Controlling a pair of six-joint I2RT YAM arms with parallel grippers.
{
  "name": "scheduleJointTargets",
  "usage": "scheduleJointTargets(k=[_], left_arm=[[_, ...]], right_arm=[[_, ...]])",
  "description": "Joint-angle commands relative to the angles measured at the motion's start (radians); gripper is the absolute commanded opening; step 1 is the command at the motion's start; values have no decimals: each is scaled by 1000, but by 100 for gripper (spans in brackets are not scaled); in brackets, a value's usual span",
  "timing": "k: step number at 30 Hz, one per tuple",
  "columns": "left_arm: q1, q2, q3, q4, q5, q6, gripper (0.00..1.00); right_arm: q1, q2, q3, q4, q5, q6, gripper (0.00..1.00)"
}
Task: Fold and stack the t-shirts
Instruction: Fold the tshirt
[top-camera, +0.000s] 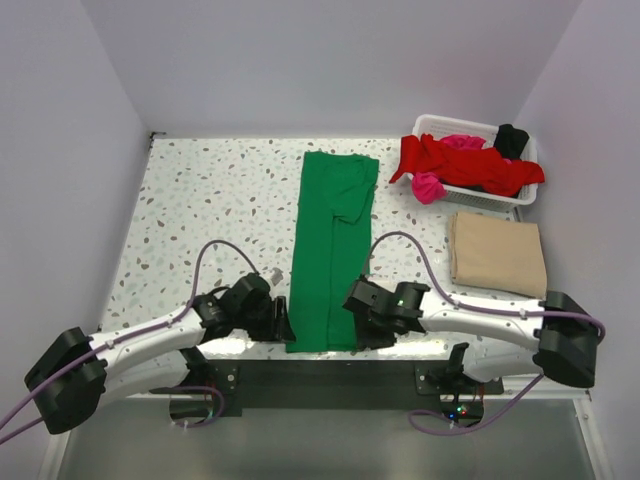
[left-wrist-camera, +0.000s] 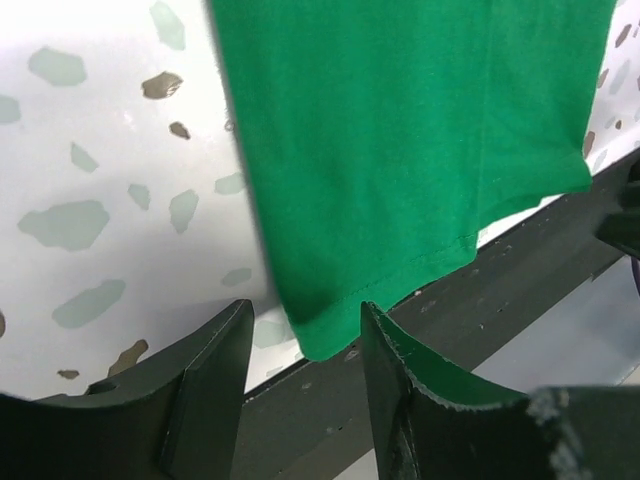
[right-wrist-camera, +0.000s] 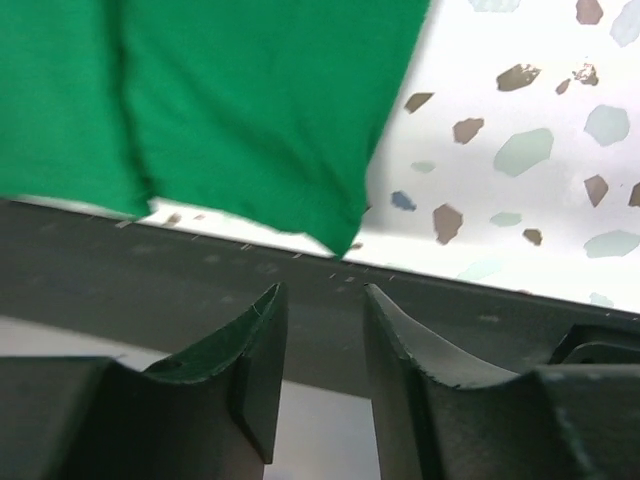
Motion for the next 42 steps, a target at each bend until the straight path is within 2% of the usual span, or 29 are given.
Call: scheduleJointTargets(k=[1, 5, 11, 17, 23, 32, 42], left_arm=[[-19, -16, 9, -89, -59, -37, 52], [-28, -2, 5, -88, -53, -42, 52], [-40, 5, -1, -92, -56, -45, 50], [-43, -24, -5, -108, -68, -62, 50], [-45, -22, -4, -105, -70, -68, 50], [-45, -5, 5, -102, -73, -71, 50], [-46, -1, 1, -102, -65, -69, 49]], right_arm=[[1, -139, -17, 5, 2, 58, 40], [0, -172, -66, 54, 30, 91, 44], [-11, -89, -96, 121, 60, 63, 43], [-66, -130, -109, 134, 96, 48, 41], [-135, -216, -200, 192, 51, 69, 41], [-144, -115, -200, 249, -35, 22, 38], [-144, -107, -229, 273, -78, 31, 35]])
